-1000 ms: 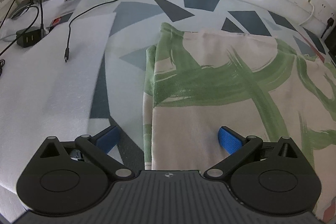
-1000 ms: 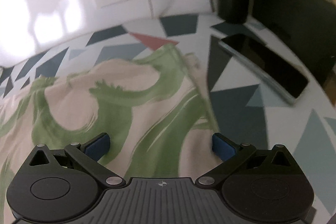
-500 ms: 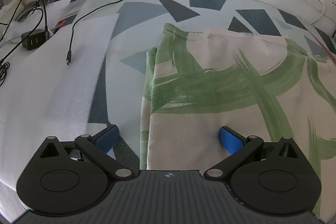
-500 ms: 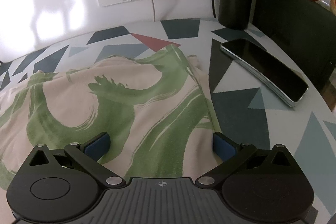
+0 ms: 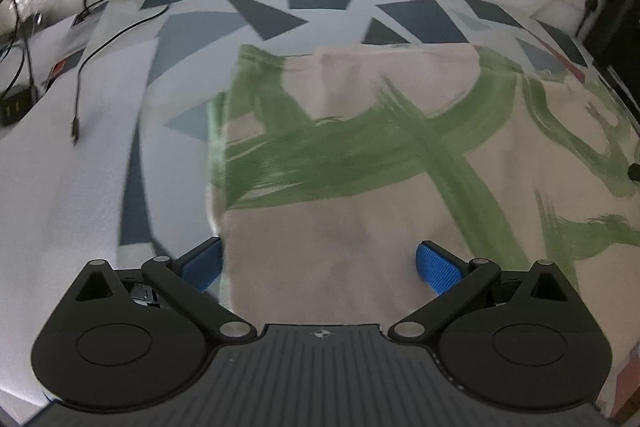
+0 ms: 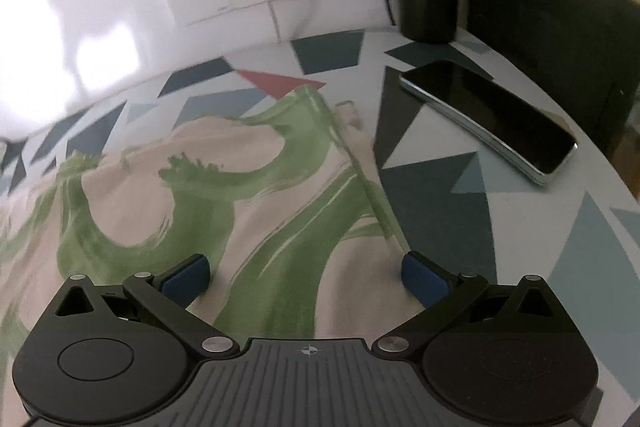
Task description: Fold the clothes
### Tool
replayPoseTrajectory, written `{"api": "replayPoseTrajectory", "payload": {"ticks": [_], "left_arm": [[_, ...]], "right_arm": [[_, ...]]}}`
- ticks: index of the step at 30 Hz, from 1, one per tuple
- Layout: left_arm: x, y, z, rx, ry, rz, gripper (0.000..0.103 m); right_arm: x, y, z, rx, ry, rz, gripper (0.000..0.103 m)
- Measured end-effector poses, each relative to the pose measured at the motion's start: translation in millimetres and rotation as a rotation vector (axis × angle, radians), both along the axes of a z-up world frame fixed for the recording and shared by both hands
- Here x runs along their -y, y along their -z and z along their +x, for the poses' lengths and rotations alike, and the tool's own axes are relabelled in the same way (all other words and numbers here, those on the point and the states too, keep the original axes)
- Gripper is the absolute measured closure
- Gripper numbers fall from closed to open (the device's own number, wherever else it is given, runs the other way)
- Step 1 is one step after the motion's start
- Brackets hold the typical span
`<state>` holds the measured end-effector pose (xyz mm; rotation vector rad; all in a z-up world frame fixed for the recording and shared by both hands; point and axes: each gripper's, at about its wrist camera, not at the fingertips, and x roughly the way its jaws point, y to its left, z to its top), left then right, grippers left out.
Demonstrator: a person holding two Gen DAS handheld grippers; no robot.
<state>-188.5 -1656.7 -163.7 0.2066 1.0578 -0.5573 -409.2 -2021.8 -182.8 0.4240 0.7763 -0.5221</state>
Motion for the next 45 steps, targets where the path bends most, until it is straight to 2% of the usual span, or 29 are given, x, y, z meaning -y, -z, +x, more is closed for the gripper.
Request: {"api": "replayPoseTrajectory", "payload": {"ticks": [6, 15, 21, 30, 40, 45], "left_arm": [[14, -1, -3, -0.015, -0.022, -0.016, 0.001], [18, 0, -7, 0.001, -0.014, -0.007, 0.000], [21, 0, -7, 0.011, -0.014, 0.015, 0.000], [21, 2, -9, 0.026, -0.014, 0.015, 0.000], [16, 1, -11, 0.040, -0.008, 0.008, 0.000], [-9, -5, -6, 0.002, -0.070, -0.053, 0.001]], "right_arm": [[-22, -3, 16, -0.003, -0.119, 0.022, 0.001], [-15, -17, 15, -0.031, -0.072, -0.052, 0.001], [2, -12, 15, -0.070, -0.019, -0.110, 0.001], [11, 4, 13, -0.076, -0.012, -0.032, 0.001], [-5, -2, 18, -0.051, -0.120, 0.017, 0.001], [4, -9, 3, 0.000, -0.045, 0.003, 0.001]]}}
